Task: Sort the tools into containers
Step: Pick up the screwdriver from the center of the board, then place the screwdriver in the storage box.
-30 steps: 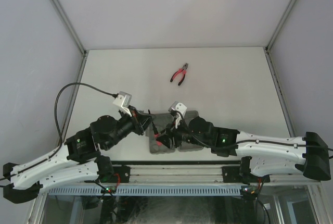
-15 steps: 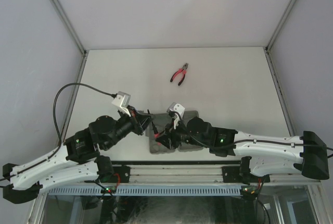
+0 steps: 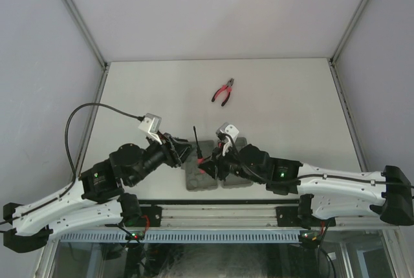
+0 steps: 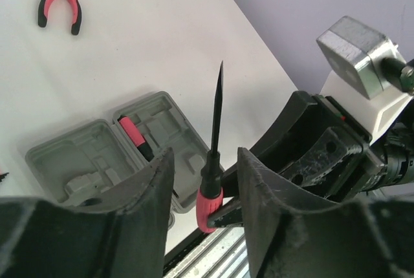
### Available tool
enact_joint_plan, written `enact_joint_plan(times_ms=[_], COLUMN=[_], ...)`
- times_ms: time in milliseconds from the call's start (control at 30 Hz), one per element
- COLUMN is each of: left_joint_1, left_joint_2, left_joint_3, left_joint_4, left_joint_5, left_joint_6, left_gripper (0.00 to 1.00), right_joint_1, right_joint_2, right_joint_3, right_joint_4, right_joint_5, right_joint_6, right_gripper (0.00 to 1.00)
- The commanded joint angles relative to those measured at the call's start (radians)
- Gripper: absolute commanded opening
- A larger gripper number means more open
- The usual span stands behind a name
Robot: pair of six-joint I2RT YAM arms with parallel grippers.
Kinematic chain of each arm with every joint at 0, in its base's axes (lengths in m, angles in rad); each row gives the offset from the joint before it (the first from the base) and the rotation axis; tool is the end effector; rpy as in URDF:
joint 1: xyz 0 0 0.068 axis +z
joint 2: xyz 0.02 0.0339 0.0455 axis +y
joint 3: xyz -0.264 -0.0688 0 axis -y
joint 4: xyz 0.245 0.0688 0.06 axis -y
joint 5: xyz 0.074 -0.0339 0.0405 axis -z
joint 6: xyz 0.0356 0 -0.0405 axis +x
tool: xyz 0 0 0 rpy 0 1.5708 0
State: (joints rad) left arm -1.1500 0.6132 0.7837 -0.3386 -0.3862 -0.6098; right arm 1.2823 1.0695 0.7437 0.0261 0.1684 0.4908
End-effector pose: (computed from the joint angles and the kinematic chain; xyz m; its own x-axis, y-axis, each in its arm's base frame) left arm 0.0698 -0.1231 0.3482 -0.4534 -0.2856 -0.8443 0.5296 0.6755 -0.5130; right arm 0.0765 0.2367 0.2912 -0.4981 -0.0451 -0.8660 -0.7538 0.5162 0.4067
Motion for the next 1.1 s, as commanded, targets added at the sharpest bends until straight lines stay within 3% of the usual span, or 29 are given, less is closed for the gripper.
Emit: enact_joint_plan(times_ms=[0, 367, 600, 1067], left_joint_1=[0.000, 0.023, 0.197, 0.452], left_joint_2=[-0.013, 0.000, -0.022, 0.020], left_joint_3=[0.028, 0.008, -0.025, -0.017], left_joint_4=[0.039, -0.037, -0.051, -0.158], left_joint_5=[0.001, -0.061, 0.101, 0.217], left_joint_6=[0.007, -0.032, -0.057, -0.054], left_gripper=[0.51, 0.54, 0.53, 0.53], right_joint_1=[-0.007, -0.044, -0.117, -0.156], right_joint_2=[-0.041, -0.040, -0.045, -0.086], right_joint_3=[0.037, 0.031, 0.032, -0.014], right_joint_4=[-0.026, -0.153, -0.255, -0.291], right_joint_5=[0.082, 0.125, 0.135, 0.252], right_joint_6=[0.042, 0.101, 0.183, 0.173], right_gripper=[0.02, 0.00, 0.00, 0.00])
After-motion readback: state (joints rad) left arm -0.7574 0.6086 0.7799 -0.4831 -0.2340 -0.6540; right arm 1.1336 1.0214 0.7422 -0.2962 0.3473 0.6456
